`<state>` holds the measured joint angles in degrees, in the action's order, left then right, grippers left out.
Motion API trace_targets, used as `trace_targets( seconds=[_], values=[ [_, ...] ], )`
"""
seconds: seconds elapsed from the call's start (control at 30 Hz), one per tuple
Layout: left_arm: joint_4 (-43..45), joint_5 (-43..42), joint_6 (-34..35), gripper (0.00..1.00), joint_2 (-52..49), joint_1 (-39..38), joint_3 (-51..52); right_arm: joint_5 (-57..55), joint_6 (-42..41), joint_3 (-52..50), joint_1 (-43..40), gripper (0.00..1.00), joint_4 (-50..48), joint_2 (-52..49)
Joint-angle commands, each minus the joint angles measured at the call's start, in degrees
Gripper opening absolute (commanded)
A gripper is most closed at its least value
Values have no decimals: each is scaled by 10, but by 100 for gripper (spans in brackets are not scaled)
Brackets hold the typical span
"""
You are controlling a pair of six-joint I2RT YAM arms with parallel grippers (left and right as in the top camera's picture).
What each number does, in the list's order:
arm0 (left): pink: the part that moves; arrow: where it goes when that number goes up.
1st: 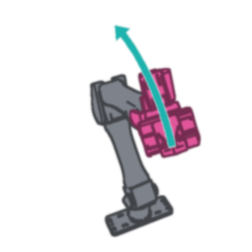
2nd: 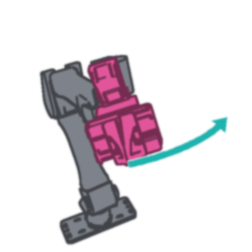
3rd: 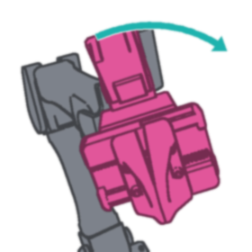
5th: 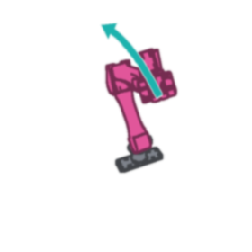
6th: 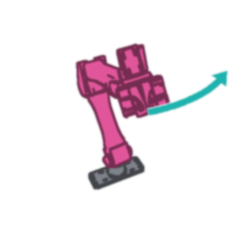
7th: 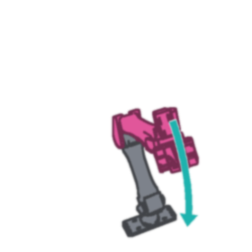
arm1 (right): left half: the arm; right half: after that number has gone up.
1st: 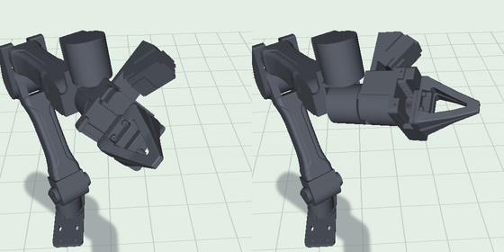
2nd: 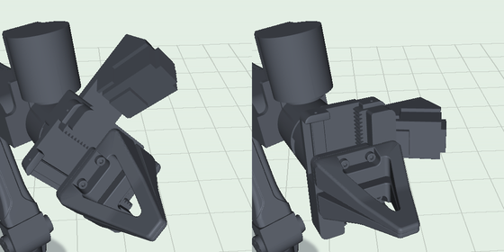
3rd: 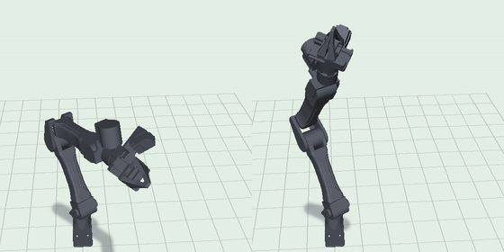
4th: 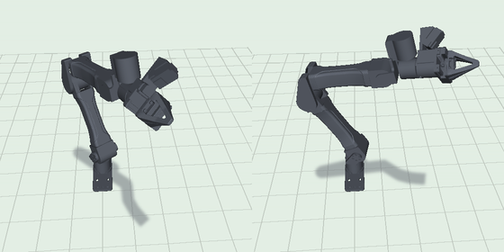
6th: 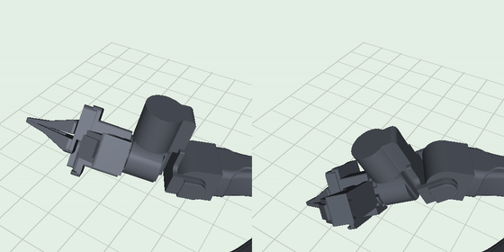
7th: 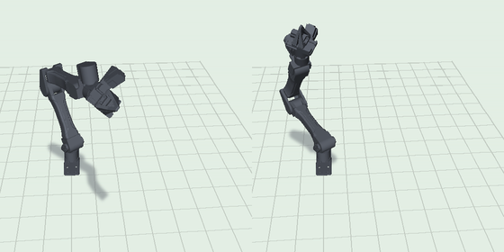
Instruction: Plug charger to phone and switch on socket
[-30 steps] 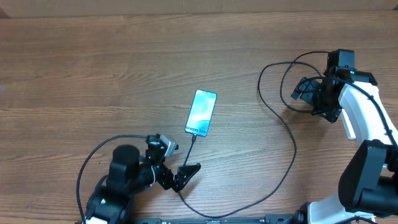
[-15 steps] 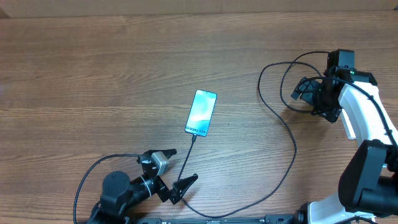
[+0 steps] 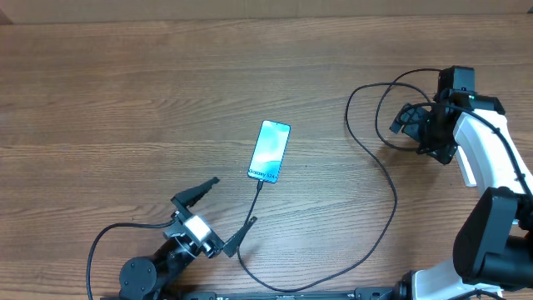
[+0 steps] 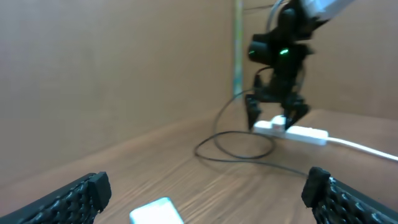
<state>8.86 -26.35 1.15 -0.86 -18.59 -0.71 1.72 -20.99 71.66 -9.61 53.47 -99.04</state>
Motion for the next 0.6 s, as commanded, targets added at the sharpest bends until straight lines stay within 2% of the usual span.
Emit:
trace_targets(
  seconds=[0.0,0.2,0.43,0.57],
  values=[
    [-34,96,-31,100,7,9,4,4,-3,-1,3,100,-3,12],
    [-123,144,-31,100,7,49,4,4,-3,-1,3,100,-3,12],
    [-127,179,-43,100,7,78,5,4,-3,-1,3,100,-3,12],
    [-130,208,-75,100,7,78,5,3,-3,-1,3,100,-3,12]
  ],
)
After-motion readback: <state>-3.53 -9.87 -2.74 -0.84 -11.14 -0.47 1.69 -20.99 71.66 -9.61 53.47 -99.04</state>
